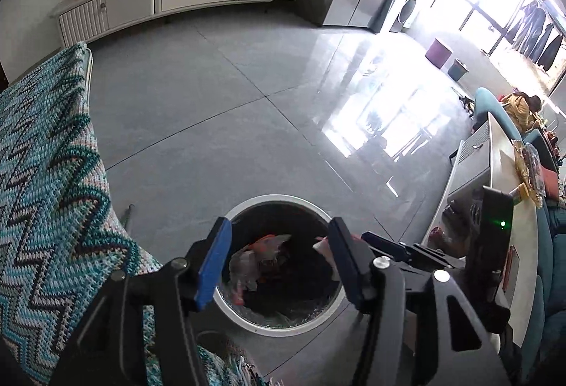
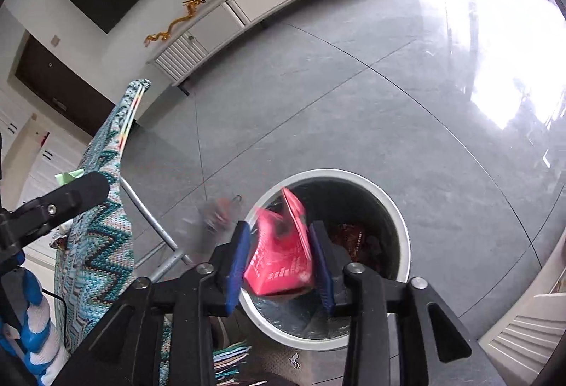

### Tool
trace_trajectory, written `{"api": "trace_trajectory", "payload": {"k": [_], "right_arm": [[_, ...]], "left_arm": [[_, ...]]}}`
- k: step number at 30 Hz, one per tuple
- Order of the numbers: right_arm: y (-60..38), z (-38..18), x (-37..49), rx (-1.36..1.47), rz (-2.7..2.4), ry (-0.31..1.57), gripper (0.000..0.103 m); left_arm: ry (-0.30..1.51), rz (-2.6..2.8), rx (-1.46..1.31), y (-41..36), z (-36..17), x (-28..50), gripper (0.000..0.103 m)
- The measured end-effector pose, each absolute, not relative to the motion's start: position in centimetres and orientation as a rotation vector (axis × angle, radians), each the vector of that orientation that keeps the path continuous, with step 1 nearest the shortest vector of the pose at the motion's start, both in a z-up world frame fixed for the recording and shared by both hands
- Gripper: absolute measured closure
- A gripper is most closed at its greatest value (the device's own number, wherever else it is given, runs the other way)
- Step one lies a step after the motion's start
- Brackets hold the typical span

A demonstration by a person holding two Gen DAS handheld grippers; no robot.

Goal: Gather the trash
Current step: 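Open the right tool over the bin while the left tool opens, dropping both items, then move both open tools back toward the remaining trash on the rug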

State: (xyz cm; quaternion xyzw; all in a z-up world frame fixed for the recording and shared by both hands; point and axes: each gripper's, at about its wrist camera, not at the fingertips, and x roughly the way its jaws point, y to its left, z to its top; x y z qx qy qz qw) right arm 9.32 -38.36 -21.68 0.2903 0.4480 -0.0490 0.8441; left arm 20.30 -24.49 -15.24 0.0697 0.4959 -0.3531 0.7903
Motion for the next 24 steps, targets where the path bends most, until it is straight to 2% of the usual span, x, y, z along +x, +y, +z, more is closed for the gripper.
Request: {"api": "trace_trajectory", "payload": {"k": [8, 16, 24], "right_arm": [[-38.1, -21.0, 8.6, 0.607, -0.112, 0.934, 0.057], [-37.4, -18.9, 7.5, 0.598, -0.108, 0.9, 0.057], [-35.8, -15.6, 6.1, 0.565, -0.091, 0.844, 0.057]], "left_arm": [[1.051, -0.779, 0.145, -24.1, -14.1, 19.3, 0.047], [1.003, -0.778, 0.132, -22.1, -11.9, 18.1, 0.042], [0.946, -0.782, 0.117, -19.8, -9.1, 16.7, 0.042]]}}
